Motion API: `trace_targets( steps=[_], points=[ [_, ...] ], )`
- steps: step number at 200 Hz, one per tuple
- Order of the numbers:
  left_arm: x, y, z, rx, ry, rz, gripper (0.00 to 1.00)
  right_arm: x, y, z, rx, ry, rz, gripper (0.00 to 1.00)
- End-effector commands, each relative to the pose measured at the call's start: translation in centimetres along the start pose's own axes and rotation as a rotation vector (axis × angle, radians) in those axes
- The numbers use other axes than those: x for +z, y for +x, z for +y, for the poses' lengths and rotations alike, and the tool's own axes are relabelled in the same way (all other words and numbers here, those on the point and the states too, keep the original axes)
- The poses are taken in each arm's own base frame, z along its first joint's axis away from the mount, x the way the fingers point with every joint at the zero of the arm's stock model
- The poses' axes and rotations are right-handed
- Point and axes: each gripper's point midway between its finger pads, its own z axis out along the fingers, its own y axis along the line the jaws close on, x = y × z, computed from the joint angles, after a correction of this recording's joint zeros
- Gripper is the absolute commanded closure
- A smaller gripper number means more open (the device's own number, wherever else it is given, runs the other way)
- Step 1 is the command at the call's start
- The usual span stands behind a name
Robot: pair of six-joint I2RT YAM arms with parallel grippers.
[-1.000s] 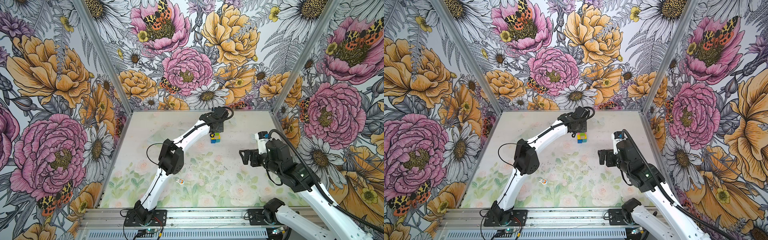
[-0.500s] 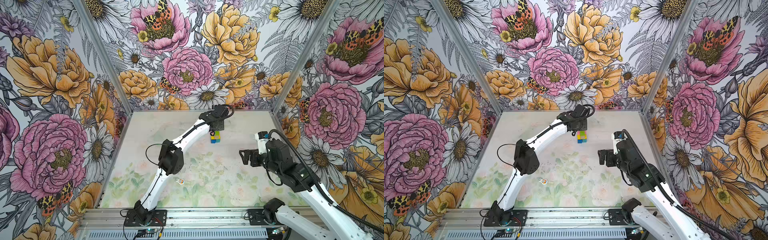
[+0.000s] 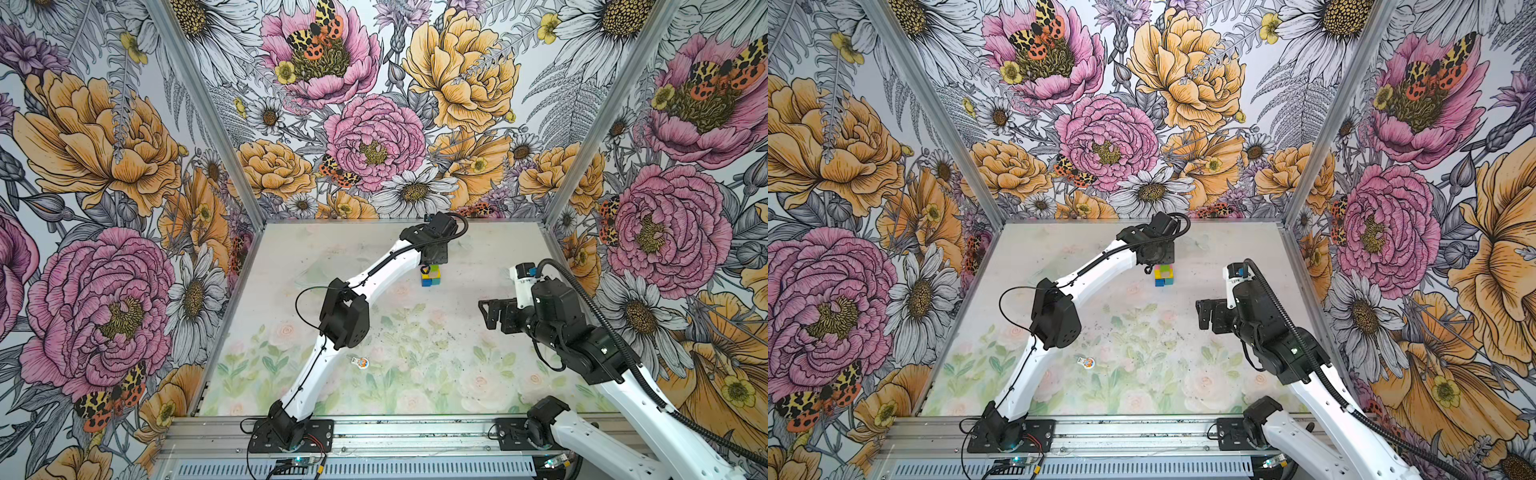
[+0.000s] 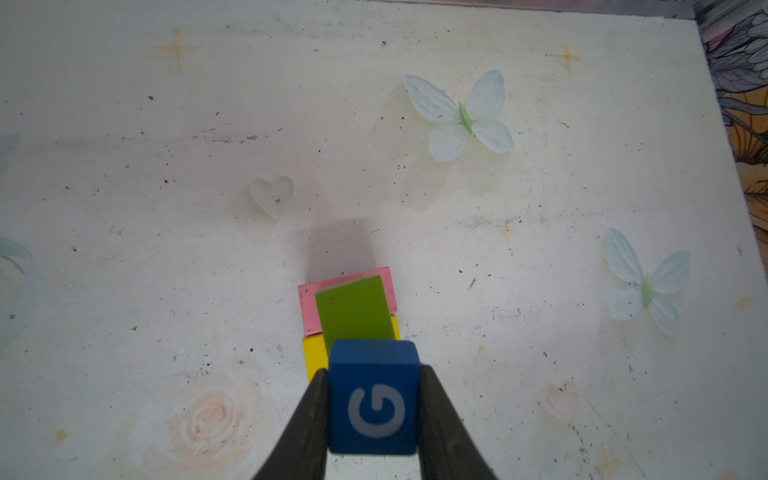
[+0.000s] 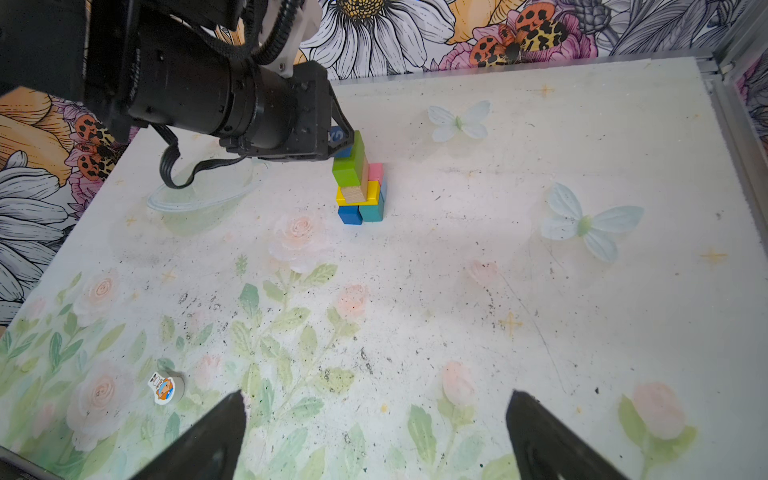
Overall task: Build the wood block tower
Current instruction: 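Lower the blue G cube onto the lime-green block and open the left gripper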
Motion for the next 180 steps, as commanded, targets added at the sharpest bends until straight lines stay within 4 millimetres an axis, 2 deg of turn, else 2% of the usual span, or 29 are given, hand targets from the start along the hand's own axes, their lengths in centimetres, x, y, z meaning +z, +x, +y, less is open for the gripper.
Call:
trace_targets(
  steps=[1,180],
  points=[
    [-0.35,-0.68,0.01,-0.019,-0.006,-0.023,0.71,-0.11,-0.50,-0.48,-0.007,0.021,-0.027,0.00],
    [-0.38,-0.93,0.05,-0.017,-0.007,-0.030,0.69,-0.27,-0.48,-0.52,-0.009,0.019,-0.031,0.00]
  ],
)
